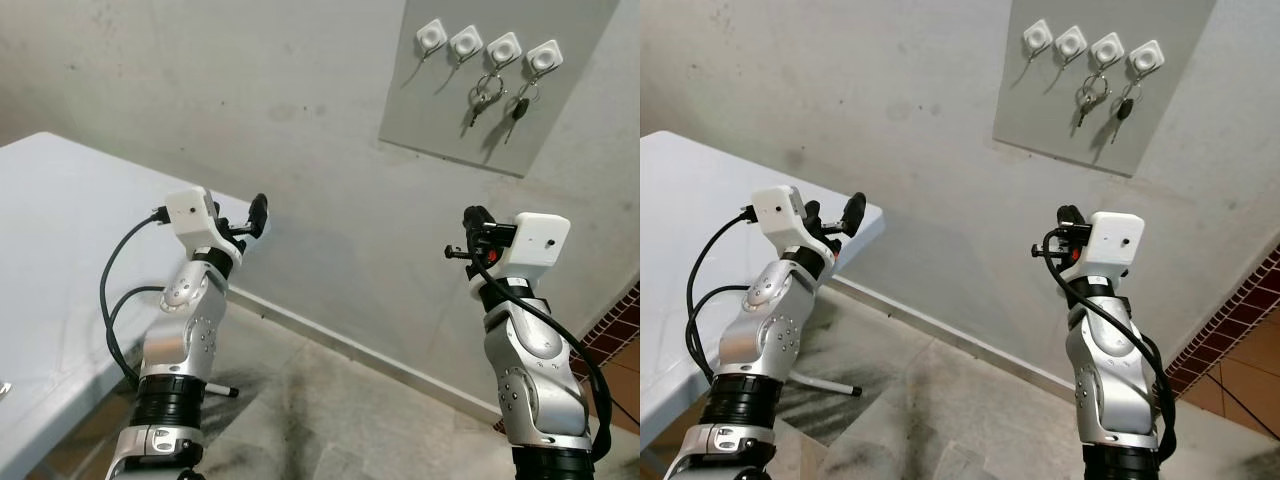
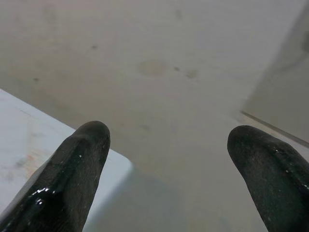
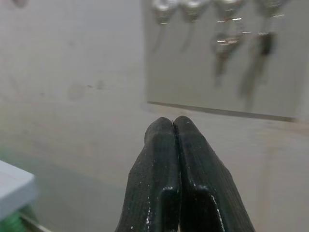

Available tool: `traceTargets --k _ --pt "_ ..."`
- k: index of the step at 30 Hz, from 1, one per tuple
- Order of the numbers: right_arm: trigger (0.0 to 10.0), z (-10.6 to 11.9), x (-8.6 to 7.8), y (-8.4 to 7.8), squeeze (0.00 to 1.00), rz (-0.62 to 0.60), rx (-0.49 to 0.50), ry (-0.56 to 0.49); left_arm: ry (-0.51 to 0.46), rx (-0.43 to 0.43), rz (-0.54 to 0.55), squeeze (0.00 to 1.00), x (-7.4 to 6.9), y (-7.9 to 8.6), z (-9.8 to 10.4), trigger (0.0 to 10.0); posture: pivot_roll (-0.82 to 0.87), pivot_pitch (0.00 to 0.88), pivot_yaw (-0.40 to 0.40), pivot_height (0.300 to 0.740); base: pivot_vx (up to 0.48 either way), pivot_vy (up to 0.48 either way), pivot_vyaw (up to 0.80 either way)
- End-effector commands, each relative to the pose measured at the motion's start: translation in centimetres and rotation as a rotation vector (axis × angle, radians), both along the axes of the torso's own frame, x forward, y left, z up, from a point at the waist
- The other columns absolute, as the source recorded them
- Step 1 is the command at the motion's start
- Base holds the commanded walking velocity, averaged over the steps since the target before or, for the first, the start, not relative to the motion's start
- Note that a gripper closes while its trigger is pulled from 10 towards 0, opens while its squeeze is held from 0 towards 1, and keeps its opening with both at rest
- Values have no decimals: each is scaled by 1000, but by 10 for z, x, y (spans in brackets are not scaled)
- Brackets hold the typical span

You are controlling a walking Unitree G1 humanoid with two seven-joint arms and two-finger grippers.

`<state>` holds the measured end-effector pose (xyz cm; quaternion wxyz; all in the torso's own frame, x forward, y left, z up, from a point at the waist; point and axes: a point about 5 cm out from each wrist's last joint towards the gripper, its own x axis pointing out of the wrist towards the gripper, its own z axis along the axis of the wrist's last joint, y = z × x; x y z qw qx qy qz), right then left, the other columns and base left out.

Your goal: Hang keys on a hook

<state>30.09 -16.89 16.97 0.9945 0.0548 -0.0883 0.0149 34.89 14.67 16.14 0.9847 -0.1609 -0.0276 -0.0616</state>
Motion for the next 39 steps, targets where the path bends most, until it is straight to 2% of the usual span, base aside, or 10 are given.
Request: traceTargets --k 1,22,29,31,35,37,39 --pt "10000 5 2 6 0 25 1 -17 -19 7 20 0 1 6 6 10000 119 14 -42 740 480 0 0" --pt "10000 5 3 9 0 53 -8 -15 -12 -4 40 0 1 7 6 10000 124 0 -54 740 477 0 0" --pt "10000 5 4 11 0 61 -12 -16 -36 13 70 0 1 8 8 10000 126 3 -55 740 191 0 0" --pt "10000 5 4 11 0 69 -15 -17 -48 23 55 0 1 4 10 10000 126 5 -54 740 0 0 0" --pt "10000 6 4 11 0 80 -19 -21 -107 98 8 0 0 -9 19 10000 127 13 -54 740 0 0 0" --pt "10000 8 5 12 0 93 -21 -30 -150 131 -64 0 -1 -24 26 10000 126 16 -52 740 0 0 0" --pt "10000 9 6 12 0 94 -20 -34 -170 148 -92 0 -1 -30 29 10000 126 16 -52 740 0 0 0"
